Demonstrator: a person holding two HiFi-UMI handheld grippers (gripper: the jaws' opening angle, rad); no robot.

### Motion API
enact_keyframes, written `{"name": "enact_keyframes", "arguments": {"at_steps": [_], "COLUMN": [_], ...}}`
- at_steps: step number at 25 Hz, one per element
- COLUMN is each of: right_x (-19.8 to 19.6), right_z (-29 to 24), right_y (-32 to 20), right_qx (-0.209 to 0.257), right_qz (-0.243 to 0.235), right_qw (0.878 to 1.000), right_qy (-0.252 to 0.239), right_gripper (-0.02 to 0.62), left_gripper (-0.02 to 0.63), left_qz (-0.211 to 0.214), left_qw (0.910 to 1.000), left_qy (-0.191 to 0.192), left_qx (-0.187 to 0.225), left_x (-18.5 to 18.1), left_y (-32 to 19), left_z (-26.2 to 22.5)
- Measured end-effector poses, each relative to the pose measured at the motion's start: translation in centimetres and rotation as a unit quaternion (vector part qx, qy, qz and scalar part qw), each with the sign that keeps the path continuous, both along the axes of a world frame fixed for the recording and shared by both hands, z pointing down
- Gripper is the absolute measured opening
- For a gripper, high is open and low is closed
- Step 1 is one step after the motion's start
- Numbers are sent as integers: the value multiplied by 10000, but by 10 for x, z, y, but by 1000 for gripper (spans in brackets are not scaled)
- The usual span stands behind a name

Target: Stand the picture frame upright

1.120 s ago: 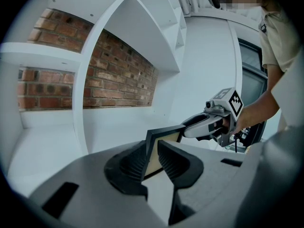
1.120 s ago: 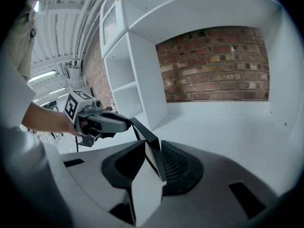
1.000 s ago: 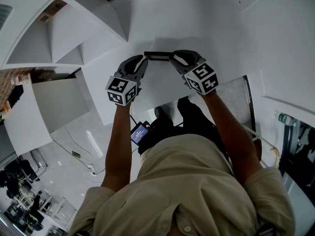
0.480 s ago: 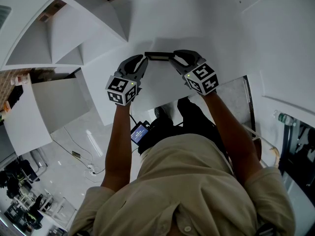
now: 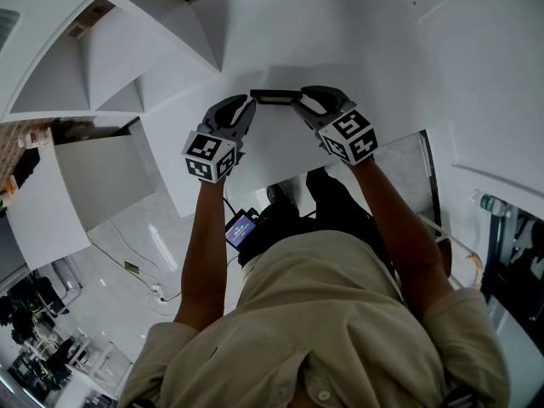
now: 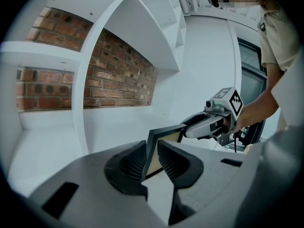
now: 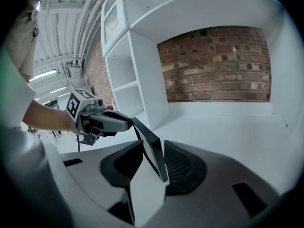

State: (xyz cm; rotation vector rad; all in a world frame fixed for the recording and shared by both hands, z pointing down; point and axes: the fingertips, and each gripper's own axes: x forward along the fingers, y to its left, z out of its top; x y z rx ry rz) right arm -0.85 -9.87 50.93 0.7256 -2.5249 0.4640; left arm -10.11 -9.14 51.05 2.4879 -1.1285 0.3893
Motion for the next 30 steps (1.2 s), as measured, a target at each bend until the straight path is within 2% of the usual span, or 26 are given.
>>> {"name": "enact_keyframes", "arguments": {"at_steps": [9, 15, 16, 20, 26, 30], "right_x": [9, 19, 20, 22, 16, 15], "right_z": [-10, -39, -47, -82, -142, -179], "right_y": [1, 18, 22, 40, 92, 129], "right_qx": [110, 338, 404, 695, 1090, 1347], "right_qz": [110, 238, 290, 441, 341, 371], "right_qw": [9999, 9991, 9988, 9966, 9935, 9902], "right_qy": [57, 37, 20, -34, 31, -4], "right_gripper": [135, 135, 127, 14, 3, 3], "left_gripper": [60, 60, 60, 58, 13, 11], "left_qz": [6, 36, 53, 131, 288, 411], "left_qw": [9999, 9992, 9990, 9973, 9933, 9891], "left_qy": [-53, -141, -160, -219, -241, -240], "left_qx": [89, 359, 420, 690, 1097, 1393], "left_x": [-5, -13, -14, -19, -25, -30], "left_y": [9, 31, 36, 59, 112, 143], "left_z": [-13, -45, -52, -83, -138, -173]}}
